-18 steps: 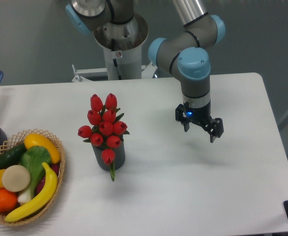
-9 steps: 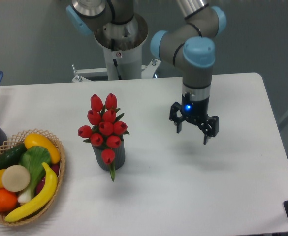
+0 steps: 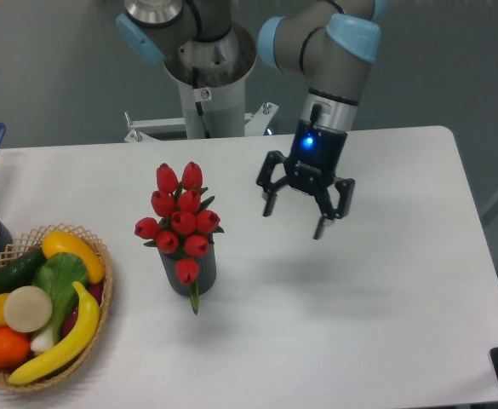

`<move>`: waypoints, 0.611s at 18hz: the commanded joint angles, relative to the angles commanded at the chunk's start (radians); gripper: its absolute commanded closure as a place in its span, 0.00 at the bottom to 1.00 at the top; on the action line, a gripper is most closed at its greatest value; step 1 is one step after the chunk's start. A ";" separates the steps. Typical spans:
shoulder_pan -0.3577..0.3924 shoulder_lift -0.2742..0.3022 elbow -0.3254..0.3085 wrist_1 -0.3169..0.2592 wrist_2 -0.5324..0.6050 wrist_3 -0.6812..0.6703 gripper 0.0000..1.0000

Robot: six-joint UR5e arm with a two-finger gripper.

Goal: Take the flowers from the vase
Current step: 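Move the open gripper toward the red tulip stems above the vase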

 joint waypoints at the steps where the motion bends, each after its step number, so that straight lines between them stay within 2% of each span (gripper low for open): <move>1: 0.000 0.011 -0.012 0.000 -0.006 -0.005 0.00; 7: -0.008 0.022 -0.080 0.000 -0.134 -0.025 0.00; 11: -0.060 -0.003 -0.083 0.000 -0.140 -0.023 0.00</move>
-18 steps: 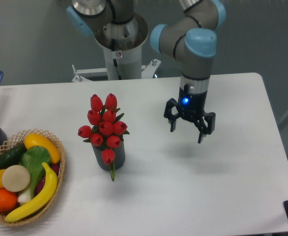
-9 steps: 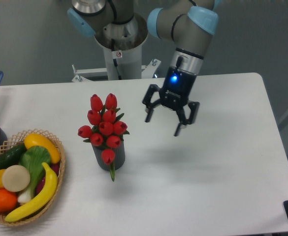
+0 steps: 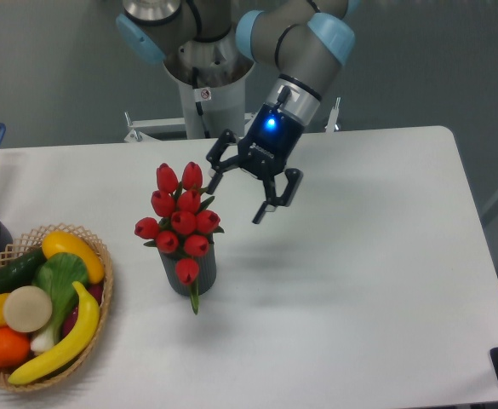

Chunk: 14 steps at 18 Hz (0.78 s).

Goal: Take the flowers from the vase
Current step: 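Move the open gripper toward the red tulip stems above the vase, then close the gripper around the tulip stems at the vase rim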

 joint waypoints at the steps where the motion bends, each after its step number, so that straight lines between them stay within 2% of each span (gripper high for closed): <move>1: -0.015 -0.029 0.012 0.000 0.000 0.000 0.00; 5: -0.097 -0.138 0.087 0.002 -0.009 -0.005 0.00; 11: -0.134 -0.170 0.106 0.003 -0.046 -0.003 0.00; 12: -0.134 -0.170 0.106 0.003 -0.048 -0.003 0.06; 13: -0.134 -0.170 0.106 0.003 -0.048 -0.003 0.22; 14: -0.134 -0.169 0.104 0.003 -0.048 0.002 0.51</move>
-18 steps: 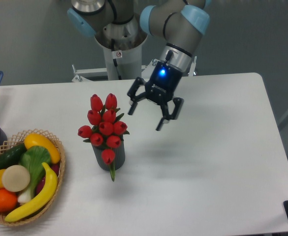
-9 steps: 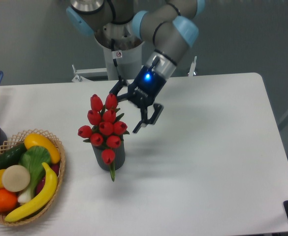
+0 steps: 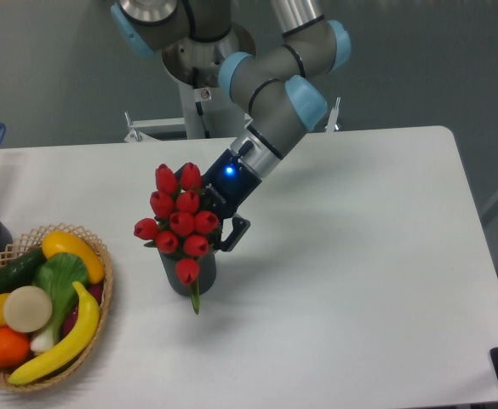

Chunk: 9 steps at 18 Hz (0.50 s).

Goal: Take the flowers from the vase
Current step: 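Close the gripper around the tulip stems at the vase rim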

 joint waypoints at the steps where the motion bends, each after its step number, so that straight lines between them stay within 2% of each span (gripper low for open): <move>1: 0.002 0.000 0.002 0.000 0.000 0.005 0.77; 2: 0.002 0.002 0.002 0.002 0.000 0.005 0.97; 3: 0.002 0.003 0.002 0.002 0.002 0.006 1.00; 6: 0.008 0.012 0.002 0.000 0.002 0.005 1.00; 9: 0.012 0.049 -0.005 0.000 0.002 -0.009 1.00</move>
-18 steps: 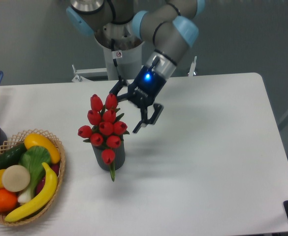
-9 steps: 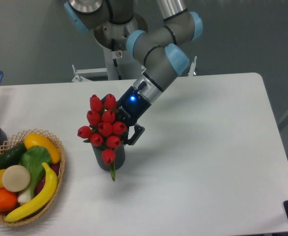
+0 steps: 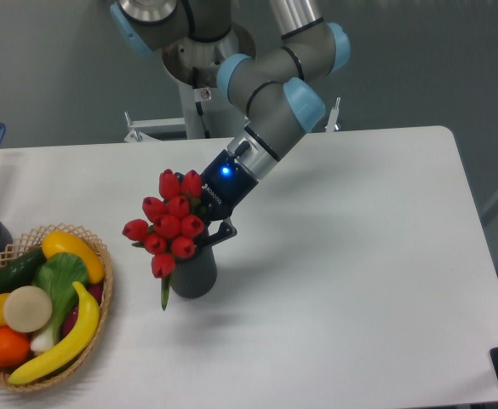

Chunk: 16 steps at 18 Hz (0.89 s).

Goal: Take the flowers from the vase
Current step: 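Close the gripper around the tulip stems at the vase rim, then lift the gripped tulips up out of the grey vase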

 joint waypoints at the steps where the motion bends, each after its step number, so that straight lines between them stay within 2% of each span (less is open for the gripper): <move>1: 0.003 0.008 0.000 -0.002 0.000 -0.006 1.00; 5: 0.006 0.061 0.015 -0.002 0.000 -0.110 1.00; 9: 0.018 0.098 0.067 -0.002 0.000 -0.279 1.00; 16: 0.032 0.109 0.187 -0.002 -0.003 -0.527 1.00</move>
